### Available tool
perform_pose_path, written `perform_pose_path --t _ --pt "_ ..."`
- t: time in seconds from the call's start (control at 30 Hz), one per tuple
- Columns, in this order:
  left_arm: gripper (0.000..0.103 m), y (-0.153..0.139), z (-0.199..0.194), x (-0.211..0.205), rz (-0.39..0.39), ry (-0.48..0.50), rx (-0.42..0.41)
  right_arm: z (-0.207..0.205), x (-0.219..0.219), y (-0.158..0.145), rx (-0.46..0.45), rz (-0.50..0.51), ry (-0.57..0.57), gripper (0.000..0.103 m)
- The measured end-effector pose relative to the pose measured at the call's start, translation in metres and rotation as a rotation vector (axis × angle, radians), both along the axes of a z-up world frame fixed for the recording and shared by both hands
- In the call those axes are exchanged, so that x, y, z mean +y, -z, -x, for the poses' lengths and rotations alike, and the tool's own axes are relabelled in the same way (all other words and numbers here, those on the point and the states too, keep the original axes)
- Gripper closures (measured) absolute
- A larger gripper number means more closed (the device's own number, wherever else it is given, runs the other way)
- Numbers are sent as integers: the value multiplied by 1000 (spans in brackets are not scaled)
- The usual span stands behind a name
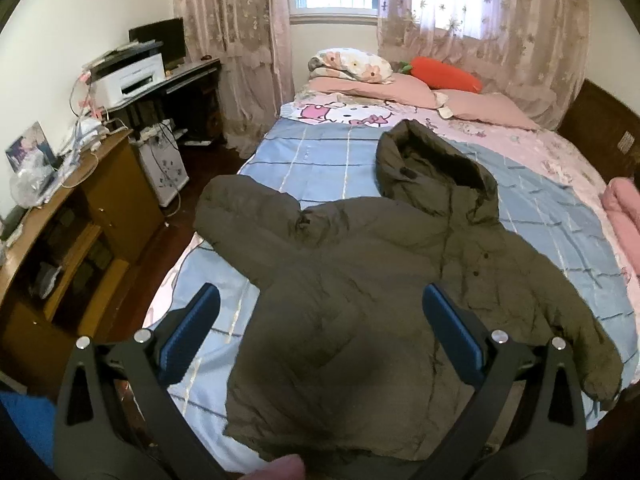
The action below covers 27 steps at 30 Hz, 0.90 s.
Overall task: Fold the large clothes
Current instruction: 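Grasp the jacket sleeve with the left tool and lift it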
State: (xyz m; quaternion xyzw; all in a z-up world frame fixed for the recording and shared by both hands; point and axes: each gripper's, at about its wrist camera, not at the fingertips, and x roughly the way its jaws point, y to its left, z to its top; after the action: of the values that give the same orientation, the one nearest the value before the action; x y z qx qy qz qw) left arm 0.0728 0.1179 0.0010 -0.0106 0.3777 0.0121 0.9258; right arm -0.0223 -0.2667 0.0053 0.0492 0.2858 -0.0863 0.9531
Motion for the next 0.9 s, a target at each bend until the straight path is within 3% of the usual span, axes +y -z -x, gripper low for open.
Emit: perform_pose_path --t 0.1,0.23,0.27,0.4,0.47,0.63,0.77,0.9 --pt "2 -2 -19 41 122 -13 -9 2 -11 0 8 -19 14 1" --pt "2 6 -58 119 421 -25 5 3 -17 0 15 -43 13 1" --pt "2 13 -71 150 541 -47 9 2 -16 -1 16 -43 10 1" --pt "2 51 -109 233 836 -138 23 -1 -15 2 29 -38 5 1" --pt "2 70 -128 258 906 -140 47 -4 -17 6 41 -44 2 1" --pt "2 114 -167 310 969 -177 75 -14 -19 17 73 -37 11 1" --pt "2 150 -195 340 1080 -196 74 -22 -18 30 103 -16 14 1" --pt "2 199 -229 364 1152 -182 141 -28 -17 41 137 -1 18 1"
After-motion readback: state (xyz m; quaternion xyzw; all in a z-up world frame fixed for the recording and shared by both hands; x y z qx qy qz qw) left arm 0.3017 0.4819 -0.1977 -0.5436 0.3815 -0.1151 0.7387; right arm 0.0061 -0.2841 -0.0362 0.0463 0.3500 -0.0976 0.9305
